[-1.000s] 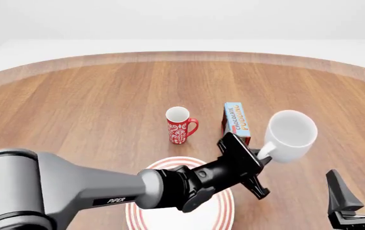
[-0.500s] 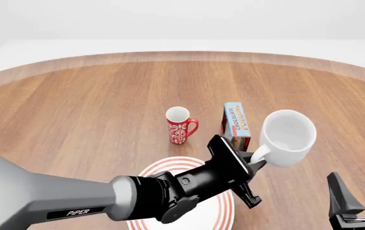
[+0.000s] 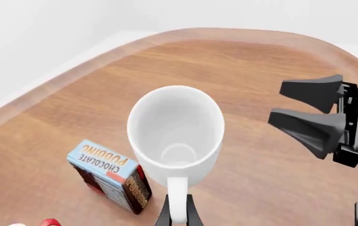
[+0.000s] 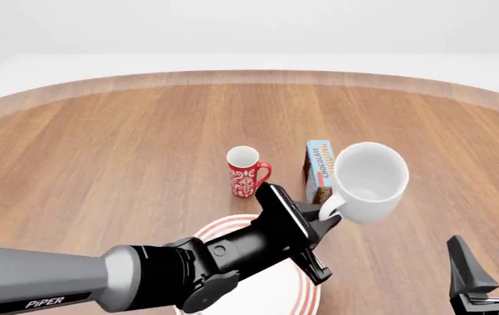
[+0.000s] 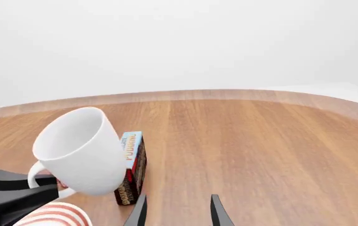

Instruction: Pick up the white mug and put it on the plate, and put the chocolate pudding to the right of the plate.

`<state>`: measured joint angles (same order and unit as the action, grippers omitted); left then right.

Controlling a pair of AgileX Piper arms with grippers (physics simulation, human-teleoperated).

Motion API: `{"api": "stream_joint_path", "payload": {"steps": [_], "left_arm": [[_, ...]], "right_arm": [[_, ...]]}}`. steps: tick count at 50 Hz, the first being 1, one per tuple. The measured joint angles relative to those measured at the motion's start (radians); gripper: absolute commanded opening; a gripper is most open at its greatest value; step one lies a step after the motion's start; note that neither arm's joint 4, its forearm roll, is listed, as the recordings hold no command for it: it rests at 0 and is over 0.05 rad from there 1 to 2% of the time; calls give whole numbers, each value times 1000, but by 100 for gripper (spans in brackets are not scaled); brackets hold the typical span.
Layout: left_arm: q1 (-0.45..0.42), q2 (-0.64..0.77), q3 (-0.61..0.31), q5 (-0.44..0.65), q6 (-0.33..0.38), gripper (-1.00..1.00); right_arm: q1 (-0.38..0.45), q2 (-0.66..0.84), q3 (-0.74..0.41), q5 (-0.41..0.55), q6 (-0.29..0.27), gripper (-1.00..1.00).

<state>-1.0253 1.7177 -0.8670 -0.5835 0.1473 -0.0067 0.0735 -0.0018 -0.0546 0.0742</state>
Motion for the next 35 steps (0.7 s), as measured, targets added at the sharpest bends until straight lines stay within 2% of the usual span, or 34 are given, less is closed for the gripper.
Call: {"api": "stream_joint_path", "payload": {"steps": [35], "left_arm": [[52,-155,199,-54,-28,-100]], "right_arm": [[1,9,0,-10,-2,100]]}}
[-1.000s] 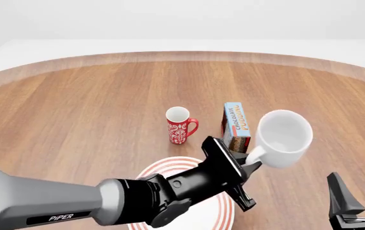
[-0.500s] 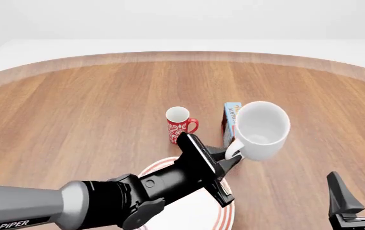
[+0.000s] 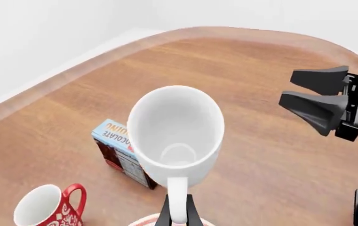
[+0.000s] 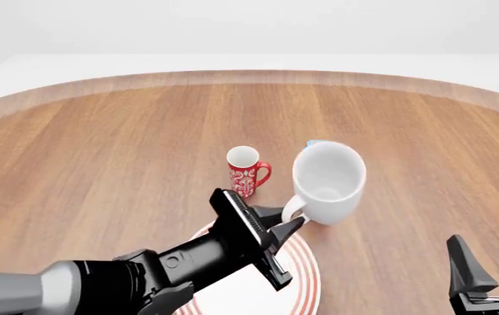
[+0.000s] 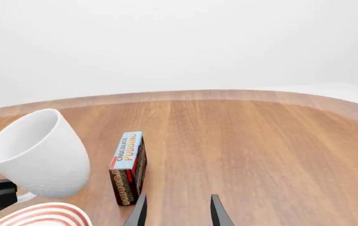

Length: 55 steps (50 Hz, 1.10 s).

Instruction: Pick up the white mug and put it on the plate, and put the chocolate pudding to the right of the plate.

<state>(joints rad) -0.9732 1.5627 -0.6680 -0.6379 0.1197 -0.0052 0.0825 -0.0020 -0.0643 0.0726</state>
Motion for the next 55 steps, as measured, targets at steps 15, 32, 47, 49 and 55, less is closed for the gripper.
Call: {"api": "stream_joint_path", "payload": {"steps": [15,32,47,49,55], "left_arm": [[12,-47,81,-24,-21,-100],[32,-106,157,-26,-37,-100],[46,-149,211,-20,-48,-100],[48,-154,219,-20,-50,-100],[56,-168,243,-20,-57,-100]], "right_arm": [[0,-2,0,1,-1,100],[0,-2,0,1,-2,100],[0,-3,0,1,-2,100],[0,-3,0,1,-2,100],[0,-3,0,2,-2,100]]}}
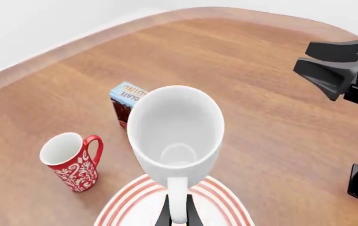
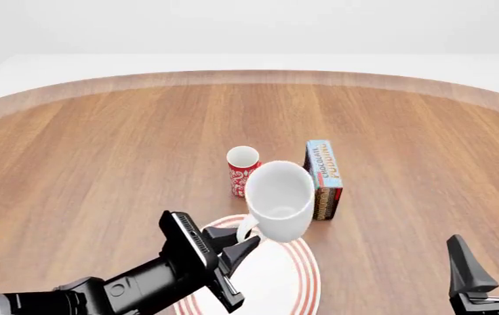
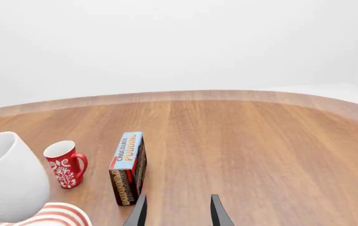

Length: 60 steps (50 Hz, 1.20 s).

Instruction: Pick up the white mug and put it on the plate, and put the chocolate pudding to the right of the plate.

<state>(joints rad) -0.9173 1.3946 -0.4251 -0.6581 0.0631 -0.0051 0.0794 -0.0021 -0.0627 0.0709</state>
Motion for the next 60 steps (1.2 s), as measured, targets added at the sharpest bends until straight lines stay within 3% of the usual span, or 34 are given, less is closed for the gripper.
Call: {"api": "stream_joint_path", "payload": {"steps": [60], "left_arm": [[41,-25,155,15,-36,-100]], "right_arm": [[0,-16,-1,11,-9,100]]}}
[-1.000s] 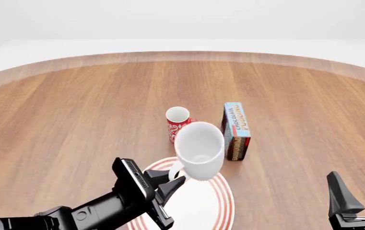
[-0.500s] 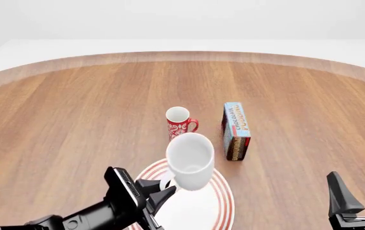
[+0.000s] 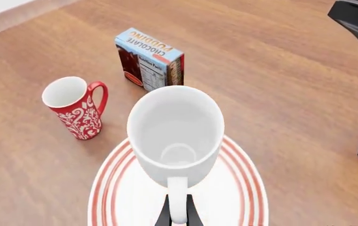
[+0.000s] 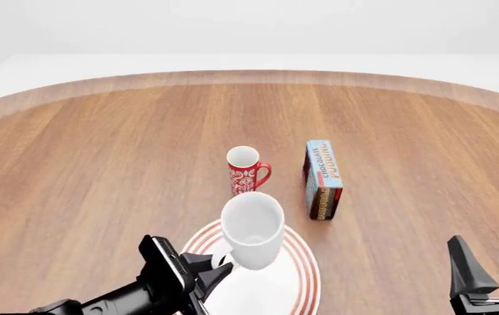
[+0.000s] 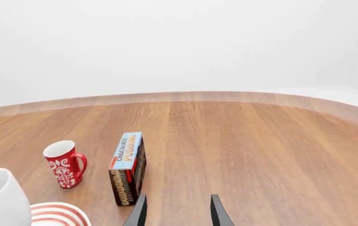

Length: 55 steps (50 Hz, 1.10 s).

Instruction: Pick up the white mug and put it on the plate, and put the chocolate pudding to the right of the plate.

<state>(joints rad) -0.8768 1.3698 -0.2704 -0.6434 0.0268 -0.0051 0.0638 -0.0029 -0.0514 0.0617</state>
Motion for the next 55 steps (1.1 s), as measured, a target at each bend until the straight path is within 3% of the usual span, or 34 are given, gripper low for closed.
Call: {"api": "stream_joint_path", "payload": {"steps": [17,55], "left_arm": [[19,25,13,6,1,-100],[30,182,42,-107,-37,-100]], "right_arm": [[0,-5,0,3,-3,100],[2,-17,-1,14,-4,100]]}}
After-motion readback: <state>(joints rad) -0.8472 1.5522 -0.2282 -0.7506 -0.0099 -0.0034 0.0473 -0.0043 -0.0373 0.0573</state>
